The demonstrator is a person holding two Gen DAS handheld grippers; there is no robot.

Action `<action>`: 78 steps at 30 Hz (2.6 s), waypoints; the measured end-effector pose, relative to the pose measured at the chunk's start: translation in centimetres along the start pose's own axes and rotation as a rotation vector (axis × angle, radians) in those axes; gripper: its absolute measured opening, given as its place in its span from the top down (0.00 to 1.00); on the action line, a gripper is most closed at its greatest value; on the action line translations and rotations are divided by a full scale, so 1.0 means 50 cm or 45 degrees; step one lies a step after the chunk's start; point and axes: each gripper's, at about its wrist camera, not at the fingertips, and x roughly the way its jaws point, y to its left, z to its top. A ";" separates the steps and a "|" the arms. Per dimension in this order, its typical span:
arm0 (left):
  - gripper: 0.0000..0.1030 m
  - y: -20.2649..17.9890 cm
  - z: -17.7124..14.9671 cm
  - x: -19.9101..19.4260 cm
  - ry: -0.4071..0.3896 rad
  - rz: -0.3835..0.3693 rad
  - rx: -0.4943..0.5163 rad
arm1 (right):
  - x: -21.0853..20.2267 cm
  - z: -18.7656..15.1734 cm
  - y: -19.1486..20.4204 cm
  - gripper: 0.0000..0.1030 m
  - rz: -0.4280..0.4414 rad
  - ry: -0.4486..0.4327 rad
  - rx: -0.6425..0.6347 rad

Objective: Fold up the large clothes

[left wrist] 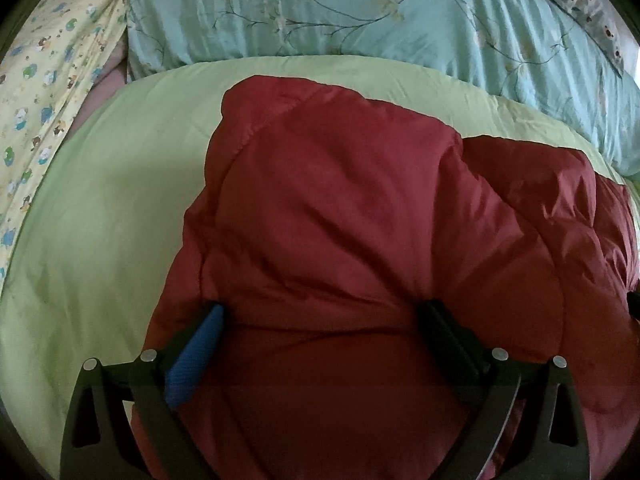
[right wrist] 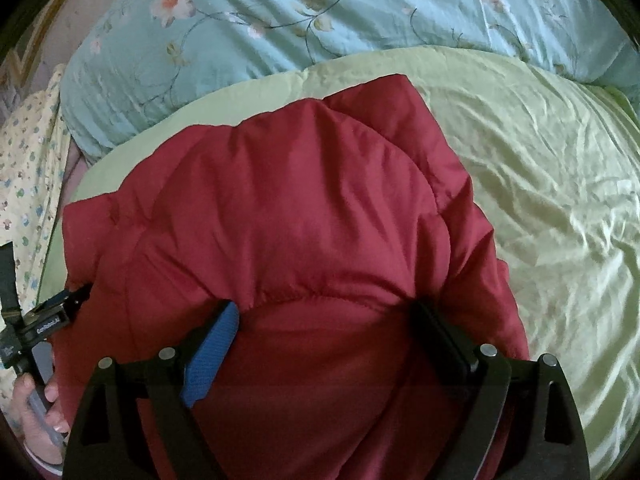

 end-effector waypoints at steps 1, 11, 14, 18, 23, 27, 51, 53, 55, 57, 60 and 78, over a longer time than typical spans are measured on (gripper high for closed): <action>0.03 0.002 -0.002 -0.004 0.001 0.000 -0.008 | -0.001 -0.002 -0.002 0.12 0.007 -0.009 0.004; 0.06 -0.008 -0.076 -0.150 -0.082 -0.127 -0.039 | -0.007 -0.005 -0.005 0.12 0.020 -0.038 0.018; 0.06 -0.037 -0.103 -0.154 -0.041 -0.168 0.004 | -0.012 -0.009 -0.005 0.12 0.024 -0.060 0.008; 0.04 -0.043 -0.118 -0.122 -0.014 -0.106 0.002 | -0.042 -0.017 -0.008 0.12 0.050 -0.110 -0.006; 0.01 -0.044 -0.126 -0.111 -0.024 -0.084 0.008 | -0.117 -0.043 0.007 0.12 0.045 -0.172 -0.075; 0.00 -0.059 -0.133 -0.109 -0.035 -0.073 0.014 | -0.166 -0.093 0.021 0.12 0.073 -0.221 -0.082; 0.01 -0.042 -0.171 -0.170 -0.043 -0.043 0.076 | -0.102 -0.144 0.046 0.07 -0.064 -0.097 -0.143; 0.00 -0.042 -0.172 -0.167 -0.044 -0.041 0.084 | -0.102 -0.143 0.047 0.07 -0.067 -0.097 -0.138; 0.00 -0.040 -0.173 -0.162 -0.043 -0.045 0.090 | -0.101 -0.144 0.049 0.07 -0.069 -0.097 -0.137; 0.00 -0.040 -0.172 -0.157 -0.043 -0.045 0.094 | -0.101 -0.144 0.049 0.06 -0.071 -0.098 -0.139; 0.00 -0.041 -0.171 -0.151 -0.046 -0.037 0.100 | -0.101 -0.143 0.047 0.06 -0.069 -0.096 -0.139; 0.00 -0.044 -0.167 -0.134 -0.059 -0.026 0.121 | -0.131 -0.131 0.067 0.07 -0.048 -0.231 -0.167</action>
